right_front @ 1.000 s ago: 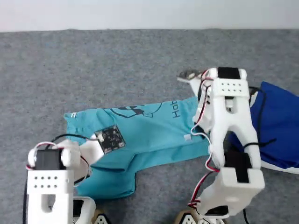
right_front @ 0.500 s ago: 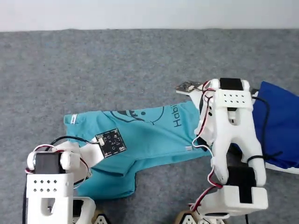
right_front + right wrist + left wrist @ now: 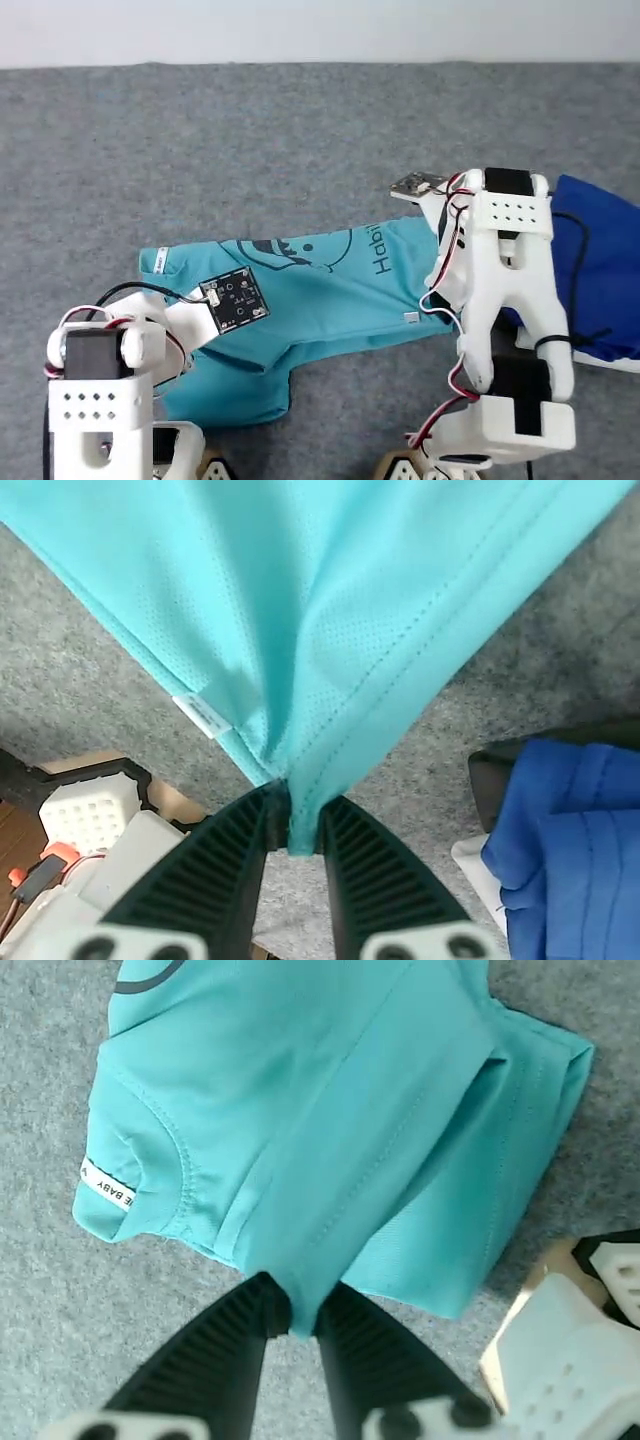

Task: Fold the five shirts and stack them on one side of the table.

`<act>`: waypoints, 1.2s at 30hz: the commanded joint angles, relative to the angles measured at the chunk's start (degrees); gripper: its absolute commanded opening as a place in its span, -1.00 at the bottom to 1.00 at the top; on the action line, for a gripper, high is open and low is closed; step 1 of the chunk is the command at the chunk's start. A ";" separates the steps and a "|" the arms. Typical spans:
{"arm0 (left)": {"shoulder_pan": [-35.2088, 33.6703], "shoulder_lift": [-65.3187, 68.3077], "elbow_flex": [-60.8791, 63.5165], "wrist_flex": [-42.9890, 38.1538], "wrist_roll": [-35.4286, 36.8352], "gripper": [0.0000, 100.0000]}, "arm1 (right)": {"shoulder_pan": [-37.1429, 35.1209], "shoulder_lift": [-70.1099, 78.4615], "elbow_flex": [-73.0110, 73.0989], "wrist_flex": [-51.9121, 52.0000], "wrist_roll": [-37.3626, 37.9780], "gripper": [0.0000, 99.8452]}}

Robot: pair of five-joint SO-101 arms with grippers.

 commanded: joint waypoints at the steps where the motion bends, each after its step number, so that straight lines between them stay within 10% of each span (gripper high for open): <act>1: -0.18 -1.41 -2.42 1.58 1.14 -0.77 | -0.48 -3.12 -0.70 1.54 0.18 -0.79; 14: -4.48 -15.12 -2.42 0.09 8.18 -0.59 | -0.66 -2.68 -7.82 1.63 -1.05 -0.53; 22: -12.40 -14.95 3.65 -15.03 8.26 -0.82 | -4.09 2.33 -10.37 -10.24 -18.29 -0.53; 30: -14.15 -14.77 14.99 -30.33 16.79 -0.97 | -8.84 9.89 -10.46 -23.25 -26.46 -1.00; 36: -14.15 -6.68 14.81 -35.60 22.59 -0.97 | -10.07 12.53 -10.55 -27.56 -26.46 -0.98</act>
